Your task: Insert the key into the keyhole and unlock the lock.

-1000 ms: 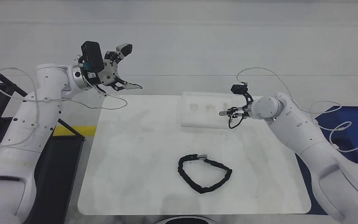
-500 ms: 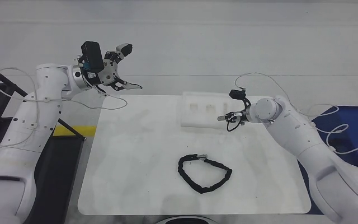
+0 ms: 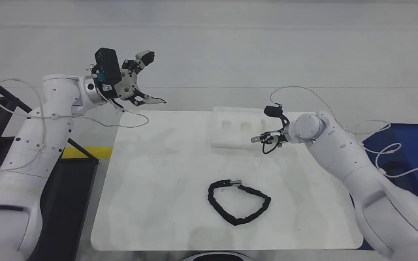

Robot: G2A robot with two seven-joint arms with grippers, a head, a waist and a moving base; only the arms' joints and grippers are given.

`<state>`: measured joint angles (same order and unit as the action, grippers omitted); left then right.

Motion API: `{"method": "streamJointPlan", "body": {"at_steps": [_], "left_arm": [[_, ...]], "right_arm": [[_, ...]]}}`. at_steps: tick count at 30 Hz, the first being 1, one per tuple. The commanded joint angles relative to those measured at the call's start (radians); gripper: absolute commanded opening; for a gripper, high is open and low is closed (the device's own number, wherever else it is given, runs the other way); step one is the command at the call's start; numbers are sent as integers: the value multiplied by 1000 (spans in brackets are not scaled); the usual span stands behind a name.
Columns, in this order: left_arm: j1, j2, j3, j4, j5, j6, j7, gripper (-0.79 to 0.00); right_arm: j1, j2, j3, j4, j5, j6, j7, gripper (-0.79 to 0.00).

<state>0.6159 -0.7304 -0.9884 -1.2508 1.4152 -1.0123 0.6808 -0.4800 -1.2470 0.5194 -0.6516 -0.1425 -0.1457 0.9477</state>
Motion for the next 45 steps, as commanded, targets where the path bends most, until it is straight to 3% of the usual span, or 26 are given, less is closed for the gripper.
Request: {"method": "streamJointPlan", "body": {"at_steps": [1,8,14,16,18,29,45], "left_arm": [[0,0,0,0,0,0,0,0],[0,0,0,0,0,0,0,0],[0,0,0,0,0,0,0,0],[0,0,0,0,0,0,0,0],[0,0,0,0,0,0,0,0],[0,0,0,0,0,0,0,0],[0,0,0,0,0,0,0,0]], "right_arm": [[3,-3,4,5,-3,1,-3,-71],[10,-16,10,29,-23,13,-8,-332],[12,-25,16,45,-49,55,-27,-305],[11,-27,18,48,-55,66,-30,-317],[11,-31,18,48,-68,81,-32,-394],[8,-47,23,60,-115,152,-36,-489],[12,-63,40,45,-163,196,4,-536]]}}
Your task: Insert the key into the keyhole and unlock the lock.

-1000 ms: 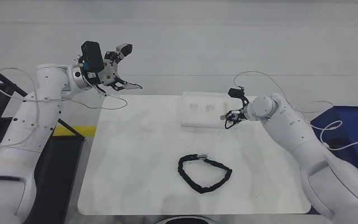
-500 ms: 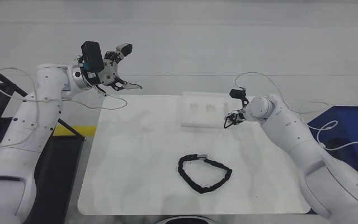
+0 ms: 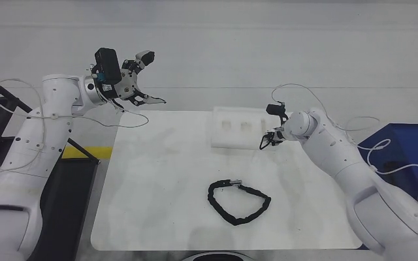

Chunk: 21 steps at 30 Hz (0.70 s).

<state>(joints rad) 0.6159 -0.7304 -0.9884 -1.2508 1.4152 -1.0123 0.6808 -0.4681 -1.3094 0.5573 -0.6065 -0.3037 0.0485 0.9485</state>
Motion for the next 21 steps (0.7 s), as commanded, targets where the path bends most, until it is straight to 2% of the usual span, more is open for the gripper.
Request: {"method": "streamJointPlan", "body": {"at_steps": [1,10,15,21], "left_arm": [[0,0,0,0,0,0,0,0],[0,0,0,0,0,0,0,0],[0,0,0,0,0,0,0,0],[0,0,0,0,0,0,0,0]], "right_arm": [[1,-1,4,-1,-3,4,6,-539],[0,-11,17,19,-8,15,31,-557],[-1,-18,25,41,-5,7,26,-653],[3,-28,35,68,-4,5,15,-671]]}}
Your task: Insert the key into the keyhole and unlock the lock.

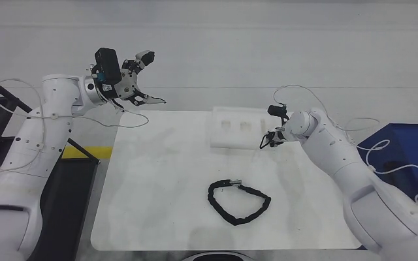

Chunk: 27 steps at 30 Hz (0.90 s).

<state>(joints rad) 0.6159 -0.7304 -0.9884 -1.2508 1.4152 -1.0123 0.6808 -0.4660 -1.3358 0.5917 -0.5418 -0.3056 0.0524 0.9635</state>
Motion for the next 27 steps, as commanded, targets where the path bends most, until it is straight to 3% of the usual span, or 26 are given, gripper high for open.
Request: {"method": "streamJointPlan", "body": {"at_steps": [1,5,9,27], "left_arm": [[0,0,0,0,0,0,0,0],[0,0,0,0,0,0,0,0],[0,0,0,0,0,0,0,0],[0,0,0,0,0,0,0,0]], "right_arm": [[1,-3,0,8,-4,2,0,-665],[1,-11,2,25,-8,2,-1,-686],[4,-19,3,41,-13,1,-5,-785],[40,-28,8,16,-103,56,57,-785]]}}
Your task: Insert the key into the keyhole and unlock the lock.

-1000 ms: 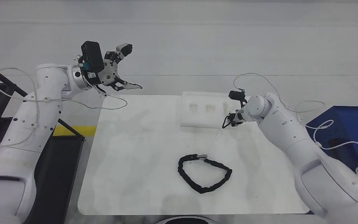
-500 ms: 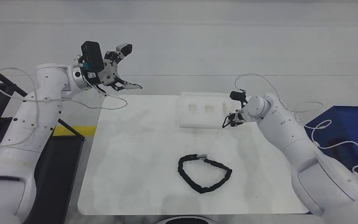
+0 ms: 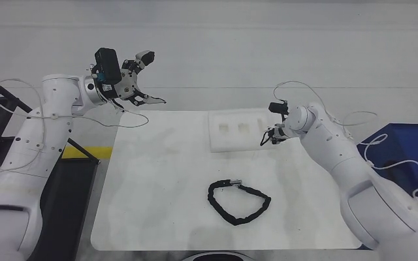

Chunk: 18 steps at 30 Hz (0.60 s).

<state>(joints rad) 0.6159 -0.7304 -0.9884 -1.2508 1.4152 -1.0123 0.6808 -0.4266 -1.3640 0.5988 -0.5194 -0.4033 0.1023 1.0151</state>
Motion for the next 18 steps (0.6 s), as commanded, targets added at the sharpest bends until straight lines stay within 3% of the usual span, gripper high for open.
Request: {"method": "streamJointPlan", "body": {"at_steps": [1,9,18], "left_arm": [[0,0,0,0,0,0,0,0],[0,0,0,0,0,0,0,0],[0,0,0,0,0,0,0,0]], "right_arm": [[1,2,0,-14,-14,12,12,-785],[-5,25,34,-91,-32,19,68,-785],[-72,104,192,-229,102,-133,189,-785]]}}
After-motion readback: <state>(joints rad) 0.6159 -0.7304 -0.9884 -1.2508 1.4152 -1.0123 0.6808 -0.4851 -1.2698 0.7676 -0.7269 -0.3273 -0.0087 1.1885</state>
